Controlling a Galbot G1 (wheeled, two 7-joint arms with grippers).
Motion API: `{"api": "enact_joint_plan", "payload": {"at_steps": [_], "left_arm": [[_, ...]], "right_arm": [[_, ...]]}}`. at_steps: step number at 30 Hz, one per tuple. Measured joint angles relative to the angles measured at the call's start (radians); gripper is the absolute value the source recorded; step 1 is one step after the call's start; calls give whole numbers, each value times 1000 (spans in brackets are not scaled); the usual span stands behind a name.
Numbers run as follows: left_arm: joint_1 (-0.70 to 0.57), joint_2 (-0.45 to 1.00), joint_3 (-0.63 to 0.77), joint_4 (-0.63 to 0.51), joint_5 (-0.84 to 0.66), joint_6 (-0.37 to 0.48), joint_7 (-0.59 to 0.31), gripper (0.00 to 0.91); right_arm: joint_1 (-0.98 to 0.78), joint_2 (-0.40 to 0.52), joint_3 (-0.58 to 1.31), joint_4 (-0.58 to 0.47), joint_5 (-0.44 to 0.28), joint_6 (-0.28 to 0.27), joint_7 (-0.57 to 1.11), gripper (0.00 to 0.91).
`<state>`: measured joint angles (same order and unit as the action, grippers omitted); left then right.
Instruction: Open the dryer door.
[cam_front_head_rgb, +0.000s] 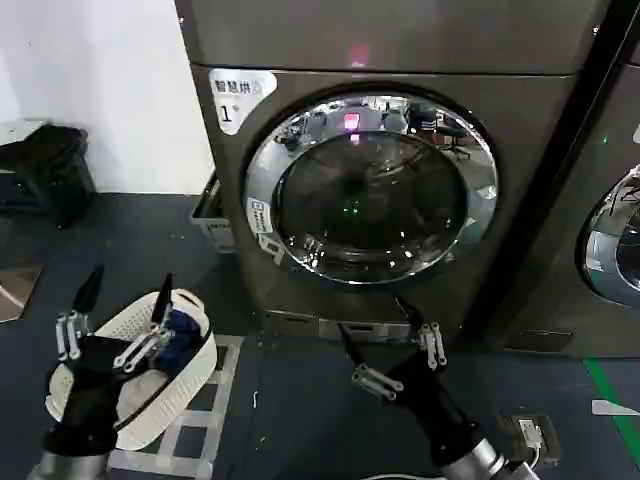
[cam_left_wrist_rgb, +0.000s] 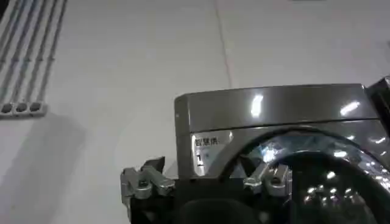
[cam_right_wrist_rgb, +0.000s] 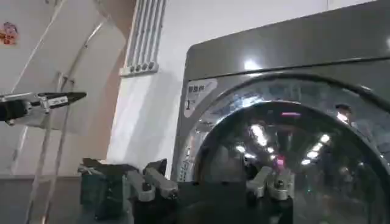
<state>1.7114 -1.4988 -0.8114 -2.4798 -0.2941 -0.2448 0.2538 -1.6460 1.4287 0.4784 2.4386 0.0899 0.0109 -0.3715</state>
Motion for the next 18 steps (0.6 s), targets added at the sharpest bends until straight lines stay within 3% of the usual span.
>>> {"api": "enact_joint_plan", "payload": {"at_steps": [6, 14, 18], "left_arm": [[-6, 10, -4, 0, -29, 22, -8, 907], [1, 14, -6, 14, -30, 17, -6, 907], [1, 14, -11, 22, -31, 12, -6, 907]], "right_arm": [[92, -77, 54, -55, 138, -65, 12, 907], [300, -298, 35, -231, 319, -112, 39, 907], [397, -385, -18, -313, 370, -149, 23, 907]]}}
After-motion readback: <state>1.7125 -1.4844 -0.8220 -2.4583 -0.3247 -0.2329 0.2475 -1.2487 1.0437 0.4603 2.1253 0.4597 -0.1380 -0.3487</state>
